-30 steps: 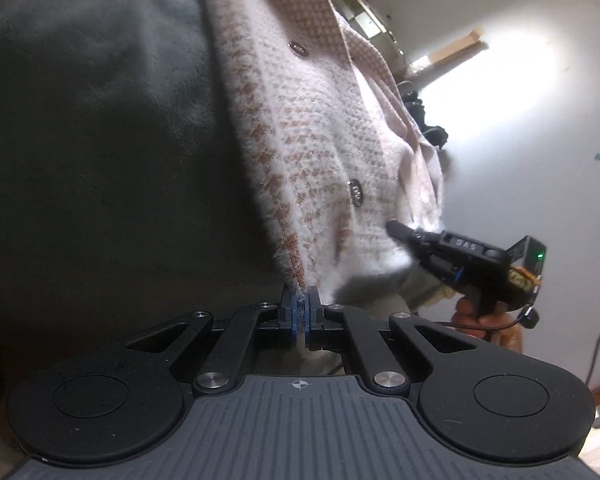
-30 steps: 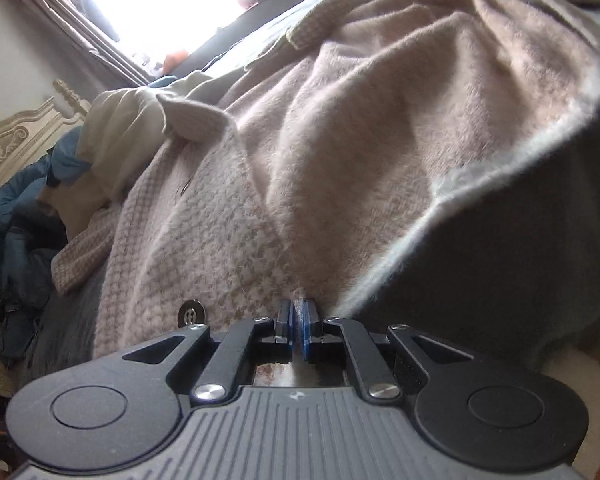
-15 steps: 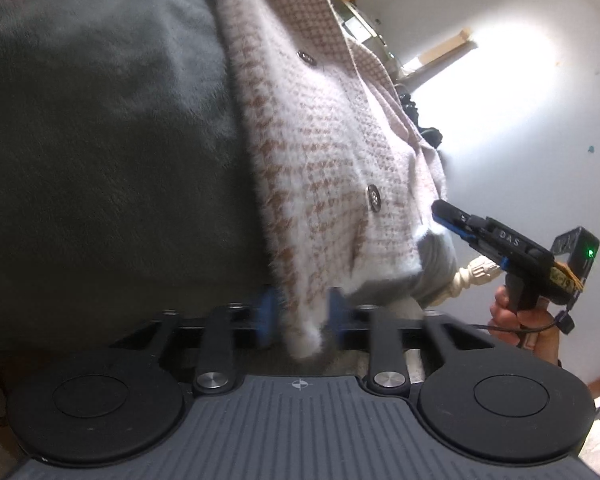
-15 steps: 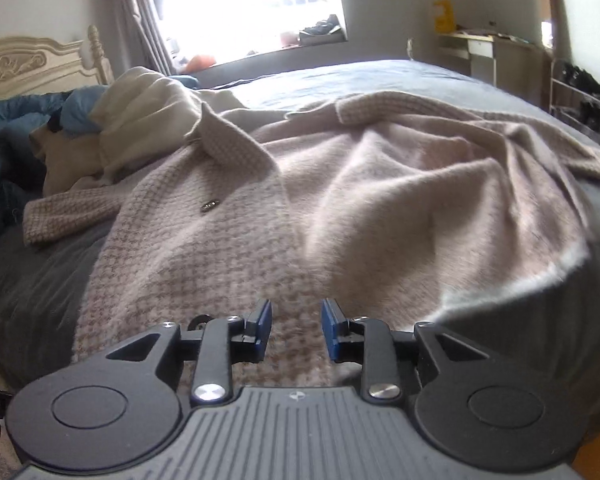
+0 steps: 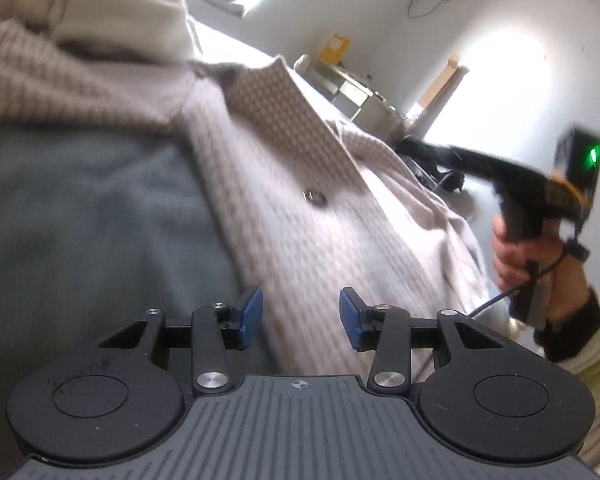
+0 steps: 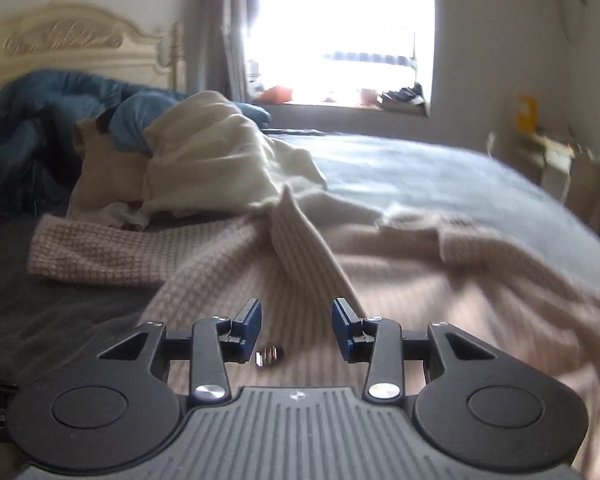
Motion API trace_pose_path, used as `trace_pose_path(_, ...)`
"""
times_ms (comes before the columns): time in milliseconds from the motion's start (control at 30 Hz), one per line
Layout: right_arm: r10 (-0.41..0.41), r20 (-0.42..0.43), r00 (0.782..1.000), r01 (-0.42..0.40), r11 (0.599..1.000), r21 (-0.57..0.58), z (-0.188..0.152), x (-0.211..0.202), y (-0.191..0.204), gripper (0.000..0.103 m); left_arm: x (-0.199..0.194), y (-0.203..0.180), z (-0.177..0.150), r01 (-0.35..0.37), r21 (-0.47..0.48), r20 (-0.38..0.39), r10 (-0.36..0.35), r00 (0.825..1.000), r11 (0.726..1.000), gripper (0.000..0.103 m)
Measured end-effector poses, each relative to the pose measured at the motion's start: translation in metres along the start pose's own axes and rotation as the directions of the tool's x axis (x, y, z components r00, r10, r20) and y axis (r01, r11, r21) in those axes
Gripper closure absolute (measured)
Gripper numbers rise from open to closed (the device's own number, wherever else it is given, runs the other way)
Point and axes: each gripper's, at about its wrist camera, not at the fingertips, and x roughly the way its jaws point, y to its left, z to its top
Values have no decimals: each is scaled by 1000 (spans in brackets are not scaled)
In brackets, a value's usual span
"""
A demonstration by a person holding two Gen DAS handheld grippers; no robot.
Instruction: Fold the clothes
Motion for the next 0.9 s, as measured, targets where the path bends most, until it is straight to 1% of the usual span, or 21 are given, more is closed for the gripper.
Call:
trace_pose_path(67,-10,1,1000,10,994,-110,21,30,18,60,12,6,13,-9,18,10,9,1000,1000,61)
trace_pose_path(100,-28,9,1000,29,985,-169,31,45,28,60,15,11,19,-12,28,16,12,1000,1000,61)
trace_pose_path(133,-41,18,999,44,973,-227,40,60,38,58,20,13,23,-11,39,22,10,1000,999,61)
trace_pose_path(167,-44,25,999,49,957,-287,48,74,48,53,26,16,27,-10,47,26,9,1000,999,61)
trace_pose_path(233,-58,36,998,67,907,-415,60,106,71,49,35,24,31,1,44,25,-2,1000,999,61)
trace_pose_path(300,-88,40,995,96,840,-534,66,141,94,49,40,32,32,16,30,21,-17,1000,999,61)
trace_pose_path(333,-113,36,993,112,806,-581,68,160,103,49,42,35,30,26,21,20,-26,999,999,61)
trace_pose_path(400,-163,0,987,125,758,-640,70,199,113,49,42,42,27,46,4,21,-46,999,999,61)
trace_pose_path(433,-198,-14,980,138,732,-667,70,218,116,50,42,45,25,57,-1,25,-57,998,998,61)
trace_pose_path(500,-286,-39,957,171,674,-719,70,255,115,52,42,50,23,76,-7,32,-76,997,997,61)
trace_pose_path(533,-321,-75,944,167,660,-732,70,273,113,53,42,52,23,86,-11,34,-85,996,996,61)
trace_pose_path(600,-380,-142,914,159,657,-737,73,303,106,57,42,56,22,106,-25,37,-105,994,994,61)
trace_pose_path(633,-404,-154,902,167,654,-738,74,313,103,61,42,57,21,111,-26,39,-110,993,993,61)
trace_pose_path(667,-426,-156,891,181,650,-738,75,321,98,66,41,58,21,114,-27,40,-113,993,993,61)
trace_pose_path(700,-440,-159,884,198,660,-725,78,327,93,74,41,58,20,117,-27,41,-116,992,993,61)
trace_pose_path(733,-428,-173,887,212,711,-671,86,327,84,83,40,58,20,120,-27,42,-119,992,992,61)
trace_pose_path(767,-384,-195,902,214,792,-571,96,323,72,87,40,59,19,122,-26,43,-121,992,992,61)
trace_pose_path(800,-322,-199,925,207,871,-446,107,313,56,88,39,59,18,123,-26,43,-122,992,992,61)
trace_pose_path(833,-249,-184,951,185,934,-304,115,298,37,89,38,60,17,124,-26,42,-123,991,992,61)
trace_pose_path(867,-170,-152,974,149,979,-140,122,281,13,90,38,60,17,125,-25,41,-124,991,992,61)
trace_pose_path(900,-94,-106,990,98,995,34,125,264,-14,90,38,60,17,125,-25,41,-124,991,992,61)
